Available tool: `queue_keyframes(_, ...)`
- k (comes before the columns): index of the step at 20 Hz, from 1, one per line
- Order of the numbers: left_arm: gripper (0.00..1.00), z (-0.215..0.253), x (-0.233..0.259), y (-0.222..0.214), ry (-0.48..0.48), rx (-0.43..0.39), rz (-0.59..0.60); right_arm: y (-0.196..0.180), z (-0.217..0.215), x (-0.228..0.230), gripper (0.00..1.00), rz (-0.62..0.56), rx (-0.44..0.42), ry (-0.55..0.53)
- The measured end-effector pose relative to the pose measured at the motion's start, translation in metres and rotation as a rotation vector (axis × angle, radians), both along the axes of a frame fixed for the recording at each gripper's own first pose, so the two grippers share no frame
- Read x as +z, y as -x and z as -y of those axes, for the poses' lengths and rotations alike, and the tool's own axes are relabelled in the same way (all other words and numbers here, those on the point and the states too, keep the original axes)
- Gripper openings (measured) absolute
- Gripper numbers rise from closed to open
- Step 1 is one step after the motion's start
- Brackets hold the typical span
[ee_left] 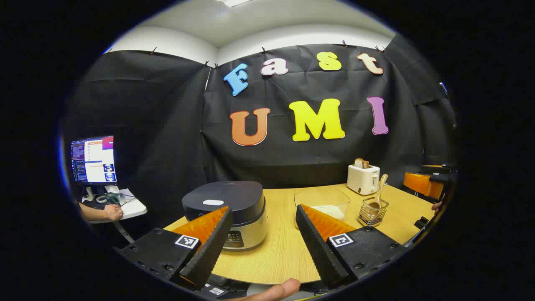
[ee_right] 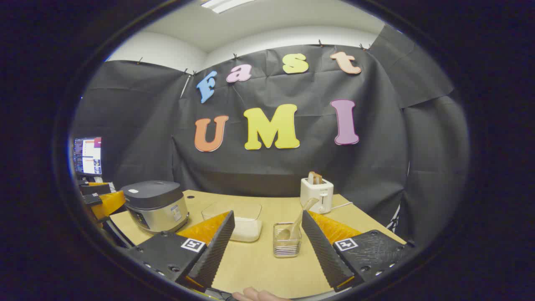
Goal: Close the left gripper, press the button to open the rice cooker; take a wooden spoon from the chopstick holder with the right hand, scoop a spoonful of rice and pour it into the rice cooker, then put the wooden spoon back into the chopstick holder.
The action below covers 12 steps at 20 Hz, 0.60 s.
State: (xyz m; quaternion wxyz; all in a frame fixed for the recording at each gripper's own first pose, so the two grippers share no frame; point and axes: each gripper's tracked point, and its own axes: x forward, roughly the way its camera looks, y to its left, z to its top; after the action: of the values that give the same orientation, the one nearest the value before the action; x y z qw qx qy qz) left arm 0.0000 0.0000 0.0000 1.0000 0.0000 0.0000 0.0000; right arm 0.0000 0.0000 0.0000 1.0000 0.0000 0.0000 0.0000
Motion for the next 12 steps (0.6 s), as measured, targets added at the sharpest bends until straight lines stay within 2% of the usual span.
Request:
queue_keyframes(2,0.97,-0.006,-0.003,-0.003,0.011,0.013,-0.013,0.000,0.000,-0.001,0.93,-0.003,0.007,0.004)
queue_keyframes(3,0.97,-0.009,-0.004,-0.003,0.014,0.018,-0.016,0.001,0.000,-0.002,0.96,-0.002,0.009,0.006)
queue_keyframes(7,0.97,-0.017,-0.003,-0.008,0.039,0.034,-0.024,0.000,0.002,-0.007,0.96,-0.011,0.017,0.006)
queue_keyframes(9,0.97,-0.021,-0.001,-0.010,0.045,0.040,-0.026,-0.003,0.005,-0.010,0.93,-0.022,0.012,0.000)
queue_keyframes(11,0.97,-0.027,-0.002,-0.012,0.042,0.049,-0.032,-0.004,0.006,-0.012,0.96,-0.029,0.010,-0.003)
queue_keyframes(12,0.97,-0.032,-0.004,-0.014,0.042,0.054,-0.040,-0.005,0.007,-0.013,0.92,-0.034,0.006,-0.005)
